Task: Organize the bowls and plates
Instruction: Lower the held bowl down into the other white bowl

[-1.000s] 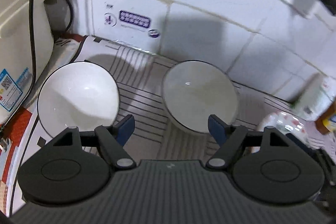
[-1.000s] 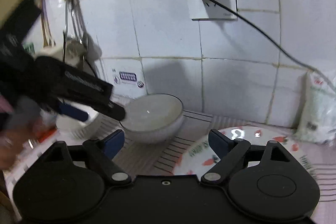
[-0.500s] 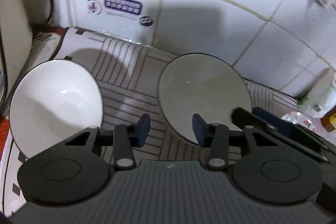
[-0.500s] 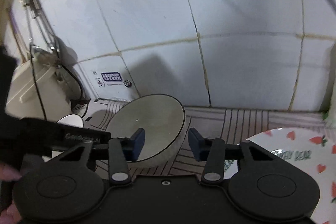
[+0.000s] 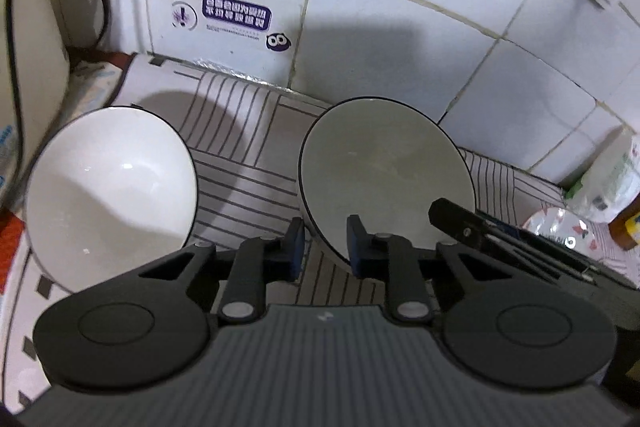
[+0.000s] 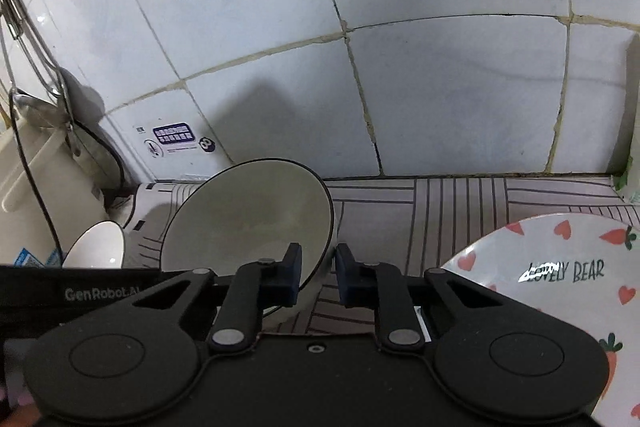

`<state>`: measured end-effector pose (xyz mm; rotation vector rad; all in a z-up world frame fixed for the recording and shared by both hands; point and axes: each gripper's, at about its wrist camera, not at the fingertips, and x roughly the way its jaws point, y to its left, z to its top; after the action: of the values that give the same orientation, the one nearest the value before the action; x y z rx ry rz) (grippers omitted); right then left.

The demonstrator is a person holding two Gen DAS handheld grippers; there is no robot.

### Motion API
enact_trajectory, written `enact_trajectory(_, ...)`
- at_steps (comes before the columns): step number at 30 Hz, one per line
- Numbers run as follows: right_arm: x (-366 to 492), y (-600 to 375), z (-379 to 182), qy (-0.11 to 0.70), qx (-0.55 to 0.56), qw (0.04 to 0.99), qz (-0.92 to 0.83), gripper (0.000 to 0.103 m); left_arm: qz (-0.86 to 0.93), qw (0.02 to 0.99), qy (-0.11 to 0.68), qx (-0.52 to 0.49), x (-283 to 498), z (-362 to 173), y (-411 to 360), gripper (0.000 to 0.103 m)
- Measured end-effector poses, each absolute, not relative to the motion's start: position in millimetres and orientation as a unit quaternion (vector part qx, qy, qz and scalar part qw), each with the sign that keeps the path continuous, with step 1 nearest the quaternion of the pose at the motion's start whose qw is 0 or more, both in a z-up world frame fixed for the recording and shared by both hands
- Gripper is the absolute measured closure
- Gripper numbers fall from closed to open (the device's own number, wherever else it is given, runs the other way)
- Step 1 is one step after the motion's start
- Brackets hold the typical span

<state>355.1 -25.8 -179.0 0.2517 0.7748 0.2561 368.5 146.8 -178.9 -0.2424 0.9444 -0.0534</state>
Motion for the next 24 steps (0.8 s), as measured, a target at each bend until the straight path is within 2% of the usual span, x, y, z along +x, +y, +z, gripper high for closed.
enact_trajectory(24,233.5,-29.1,-116.5,0.322,0.134,0.926,0.145,0.081,-0.045,0.899,0.432,-0.062,247.6,-107.1,141.1,0.082)
